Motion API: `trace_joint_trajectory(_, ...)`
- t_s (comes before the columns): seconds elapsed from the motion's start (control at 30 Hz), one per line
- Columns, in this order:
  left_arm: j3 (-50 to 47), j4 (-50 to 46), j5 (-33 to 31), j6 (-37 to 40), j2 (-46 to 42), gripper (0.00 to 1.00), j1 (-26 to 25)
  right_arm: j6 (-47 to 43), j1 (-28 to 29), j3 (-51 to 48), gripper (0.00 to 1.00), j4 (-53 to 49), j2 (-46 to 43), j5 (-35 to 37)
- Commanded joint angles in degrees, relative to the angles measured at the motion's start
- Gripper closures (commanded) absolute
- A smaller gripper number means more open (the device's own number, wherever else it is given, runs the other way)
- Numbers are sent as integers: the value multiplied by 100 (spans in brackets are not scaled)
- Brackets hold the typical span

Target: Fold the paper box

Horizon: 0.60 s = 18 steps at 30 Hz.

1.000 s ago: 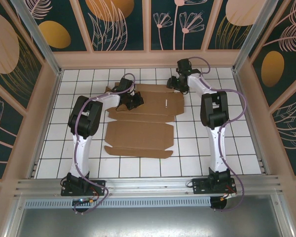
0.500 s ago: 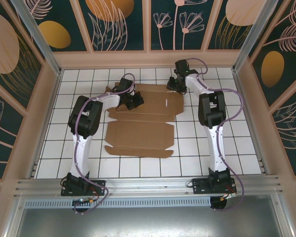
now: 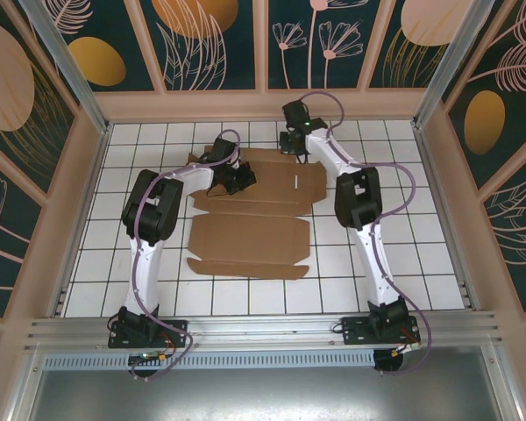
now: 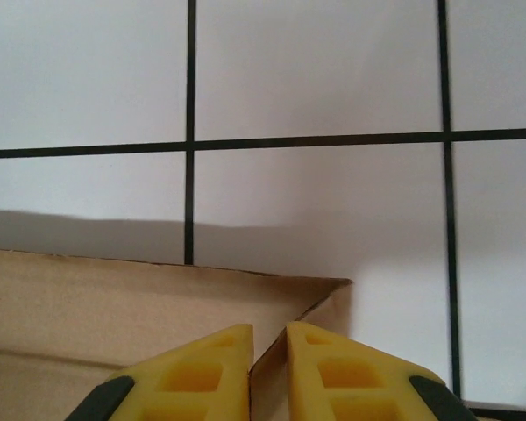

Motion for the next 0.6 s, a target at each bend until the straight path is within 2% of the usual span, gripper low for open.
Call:
trace_joint_trajectory(0.0,1,-336,-150,-24,350,100,22,-48,147,420,83,-463,388,472)
trace_joint_trajectory(0.2,-8,-344,-143,-43,358,100,22,132,144,550,84,-469,675,398)
trace_joint_trajectory(0.37,20,-358,-154,-66,377,100,37,45,92,486,83,-381,364,410)
trace_joint_trajectory(0.47,18,-346,-137,-117,368,100,46,-17,-16,75,70,-57,-288,35)
trace_joint_trajectory(0.57,-16,-288,-76,-198,368,100,87,9,-163,-785,57,446,-1151,-455)
